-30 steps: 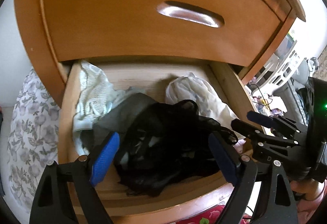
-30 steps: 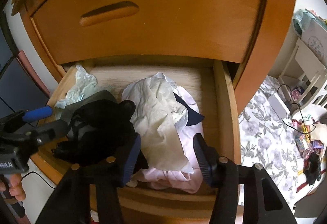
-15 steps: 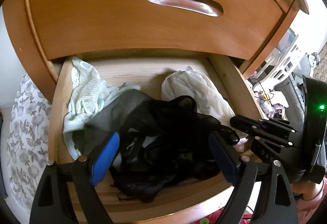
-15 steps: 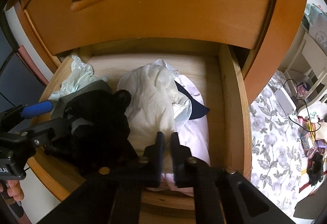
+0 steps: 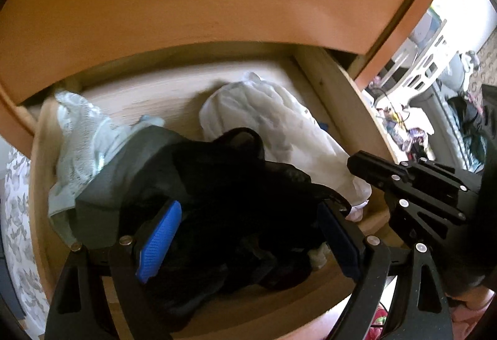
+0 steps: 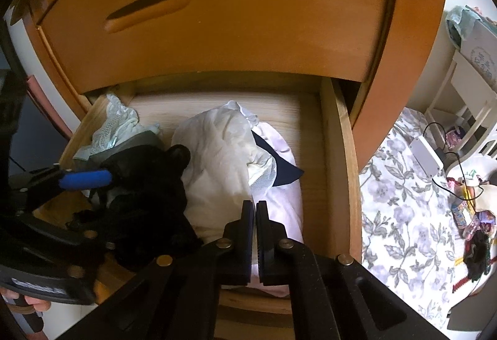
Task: Organize soft objects
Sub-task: 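Grasp the black garment with the left gripper while the right gripper grasps the white cloth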
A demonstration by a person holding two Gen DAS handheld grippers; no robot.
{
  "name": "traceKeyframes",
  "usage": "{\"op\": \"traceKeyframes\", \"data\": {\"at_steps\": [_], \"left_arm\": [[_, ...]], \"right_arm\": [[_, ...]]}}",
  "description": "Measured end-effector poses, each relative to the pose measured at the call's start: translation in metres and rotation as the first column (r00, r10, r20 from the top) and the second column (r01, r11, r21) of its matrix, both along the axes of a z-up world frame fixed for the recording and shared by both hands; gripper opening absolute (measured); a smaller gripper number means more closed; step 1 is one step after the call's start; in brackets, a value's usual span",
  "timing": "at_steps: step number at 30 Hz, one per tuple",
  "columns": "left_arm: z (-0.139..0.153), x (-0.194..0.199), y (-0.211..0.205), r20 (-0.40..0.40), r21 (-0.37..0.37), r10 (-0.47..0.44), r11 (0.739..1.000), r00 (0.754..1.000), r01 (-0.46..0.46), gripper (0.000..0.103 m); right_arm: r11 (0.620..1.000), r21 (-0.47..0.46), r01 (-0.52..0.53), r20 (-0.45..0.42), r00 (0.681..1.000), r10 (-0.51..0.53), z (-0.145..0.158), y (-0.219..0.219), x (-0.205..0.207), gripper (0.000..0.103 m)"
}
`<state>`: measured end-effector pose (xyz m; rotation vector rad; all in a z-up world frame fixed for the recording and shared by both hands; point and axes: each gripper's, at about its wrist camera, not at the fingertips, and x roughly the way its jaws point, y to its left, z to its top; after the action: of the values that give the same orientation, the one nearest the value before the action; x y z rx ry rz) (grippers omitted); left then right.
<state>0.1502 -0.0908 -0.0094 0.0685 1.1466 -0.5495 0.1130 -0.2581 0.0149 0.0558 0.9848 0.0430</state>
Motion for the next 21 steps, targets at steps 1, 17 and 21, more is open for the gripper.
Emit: {"op": "traceKeyframes", "data": {"at_steps": [1,17,21], "left_arm": [[-0.001,0.001,-0.003,-0.001,0.009,-0.005,1.0,1.0,0.005,0.09],[-0.009,0.01,-0.017,0.0,0.03,-0.023,0.999,1.0,0.023,0.017],[-0.006,0.011,-0.005,0.016,-0.005,0.014,1.0,1.0,-0.014,0.011]], "right_arm": [[1.0,0.002,0.001,-0.002,1.0,-0.001,-0.001,0.0,0.0,0.002],[1.0,0.019,0.002,0.013,1.0,-0.002,0.004,-0.001,-0.004,0.002],[1.0,0.023,0.002,0.011,1.0,-0.002,0.003,0.0,-0.004,0.002]]}}
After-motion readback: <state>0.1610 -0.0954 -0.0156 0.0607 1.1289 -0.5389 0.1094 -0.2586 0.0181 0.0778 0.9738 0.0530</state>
